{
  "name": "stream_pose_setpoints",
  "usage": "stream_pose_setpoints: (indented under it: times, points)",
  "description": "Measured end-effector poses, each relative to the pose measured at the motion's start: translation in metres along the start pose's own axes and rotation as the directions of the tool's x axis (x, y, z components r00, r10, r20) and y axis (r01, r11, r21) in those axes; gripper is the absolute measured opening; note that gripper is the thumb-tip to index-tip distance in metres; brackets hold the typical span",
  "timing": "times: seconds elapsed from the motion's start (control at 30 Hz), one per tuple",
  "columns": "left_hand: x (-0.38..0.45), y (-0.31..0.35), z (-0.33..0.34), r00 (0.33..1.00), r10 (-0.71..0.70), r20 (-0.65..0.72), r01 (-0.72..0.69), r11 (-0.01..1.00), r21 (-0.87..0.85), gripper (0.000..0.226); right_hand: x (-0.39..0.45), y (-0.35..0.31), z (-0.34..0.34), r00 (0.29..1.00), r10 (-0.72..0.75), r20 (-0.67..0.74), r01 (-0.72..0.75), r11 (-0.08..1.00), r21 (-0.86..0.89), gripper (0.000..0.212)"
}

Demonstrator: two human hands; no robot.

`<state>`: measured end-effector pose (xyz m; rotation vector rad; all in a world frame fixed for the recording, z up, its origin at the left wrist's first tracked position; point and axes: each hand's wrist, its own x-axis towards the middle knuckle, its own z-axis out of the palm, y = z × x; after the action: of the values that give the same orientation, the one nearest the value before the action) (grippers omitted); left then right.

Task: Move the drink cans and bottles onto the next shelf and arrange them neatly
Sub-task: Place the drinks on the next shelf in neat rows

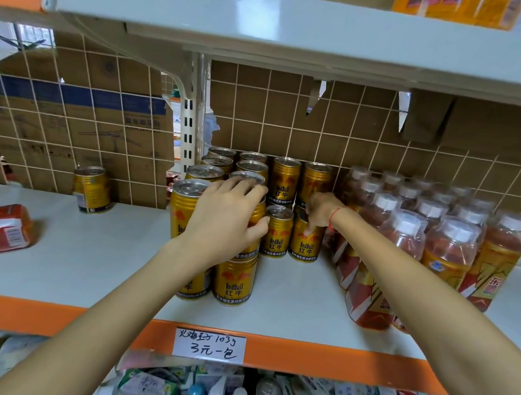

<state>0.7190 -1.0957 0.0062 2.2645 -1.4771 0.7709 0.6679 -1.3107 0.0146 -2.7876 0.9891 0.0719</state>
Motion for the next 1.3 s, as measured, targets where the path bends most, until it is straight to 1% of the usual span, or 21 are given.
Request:
stream_pose_setpoints:
  times: [0.07,0.17,0.5,1.0,1.3]
  points:
    - [-0.0002,-0.0004,0.0008,1.000,0.003,-0.009,-0.003,1.000,0.003,0.044,-0.0001,0.0002,-0.0008,1.000,-0.002,0.008,0.002,1.000,-0.010,0.056]
    - [0.0001,-0.0011,0.0014,1.000,0.005,-0.018,-0.005,1.000,0.006,0.043,-0.0001,-0.0001,-0.0025,1.000,-0.010,0.013,0.011,0.999,-0.030,0.042]
    - [0.0010,-0.0007,0.0021,1.000,0.002,-0.013,-0.003,1.000,-0.009,0.046,-0.0005,0.0016,-0.0045,1.000,-0.017,0.022,0.018,0.999,-0.047,0.050]
    - [0.0007,-0.0001,0.0009,1.000,-0.004,0.001,0.004,1.000,-0.013,0.047,-0.0001,0.0043,-0.0020,0.999,0.002,0.042,-0.005,0.997,0.075,0.059]
    - [0.0012,-0.0013,0.0013,1.000,0.002,0.016,-0.002,1.000,-0.008,0.046,-0.0024,0.0006,-0.0036,0.998,0.009,0.055,-0.012,0.998,0.059,0.059]
